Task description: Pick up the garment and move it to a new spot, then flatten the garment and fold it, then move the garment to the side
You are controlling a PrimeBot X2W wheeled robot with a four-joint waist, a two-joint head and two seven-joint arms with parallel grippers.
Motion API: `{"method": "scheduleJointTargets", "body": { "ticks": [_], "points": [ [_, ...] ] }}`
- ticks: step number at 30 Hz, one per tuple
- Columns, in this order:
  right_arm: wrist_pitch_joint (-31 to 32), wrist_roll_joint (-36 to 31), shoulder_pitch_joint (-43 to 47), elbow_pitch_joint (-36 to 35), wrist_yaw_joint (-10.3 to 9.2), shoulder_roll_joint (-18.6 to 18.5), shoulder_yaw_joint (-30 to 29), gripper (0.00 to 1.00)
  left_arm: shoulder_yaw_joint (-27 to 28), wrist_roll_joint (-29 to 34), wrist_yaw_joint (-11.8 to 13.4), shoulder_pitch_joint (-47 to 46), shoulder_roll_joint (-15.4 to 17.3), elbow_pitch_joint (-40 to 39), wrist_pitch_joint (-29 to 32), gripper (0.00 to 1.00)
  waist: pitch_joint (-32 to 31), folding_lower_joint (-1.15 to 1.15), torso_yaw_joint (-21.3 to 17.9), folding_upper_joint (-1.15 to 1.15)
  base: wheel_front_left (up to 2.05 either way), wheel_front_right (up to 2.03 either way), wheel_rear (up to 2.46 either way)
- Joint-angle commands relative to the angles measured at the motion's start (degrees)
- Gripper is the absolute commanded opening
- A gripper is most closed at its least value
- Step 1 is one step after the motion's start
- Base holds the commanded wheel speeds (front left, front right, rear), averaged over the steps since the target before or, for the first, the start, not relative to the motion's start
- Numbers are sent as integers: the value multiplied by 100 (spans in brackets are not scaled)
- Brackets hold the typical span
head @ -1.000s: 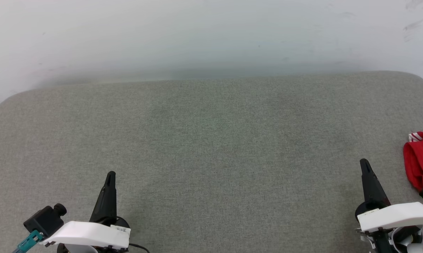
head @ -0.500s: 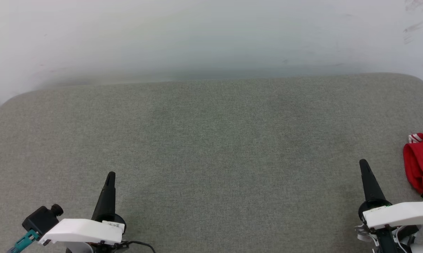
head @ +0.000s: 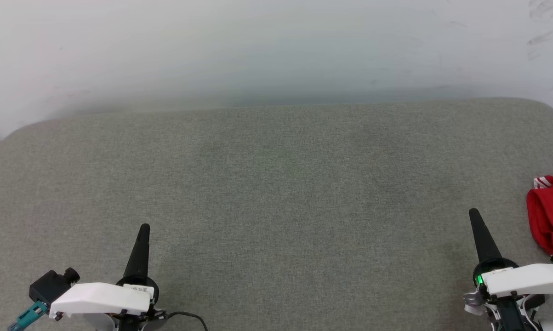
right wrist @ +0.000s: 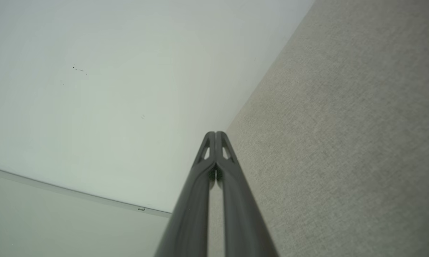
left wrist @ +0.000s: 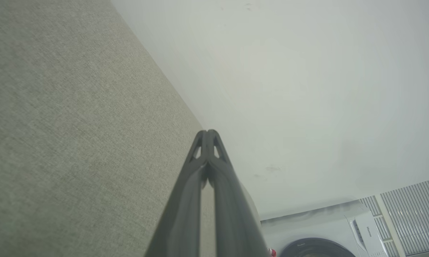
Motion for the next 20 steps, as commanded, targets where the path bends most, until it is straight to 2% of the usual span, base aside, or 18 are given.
{"method": "scheduleJointTargets", "body": {
  "ticks": [1,20],
  "points": [
    [41,179,-110,-14,0,10,-22,0,16,-180,-28,-149,22,1,47,0,-5,-1,2,0,0,0,0],
    [269,1146,-156,89,-1,49,-85,0,110,-1208,-39,-283,11,224,323,0,-58,-1,16,0,0,0,0]
  ]
}}
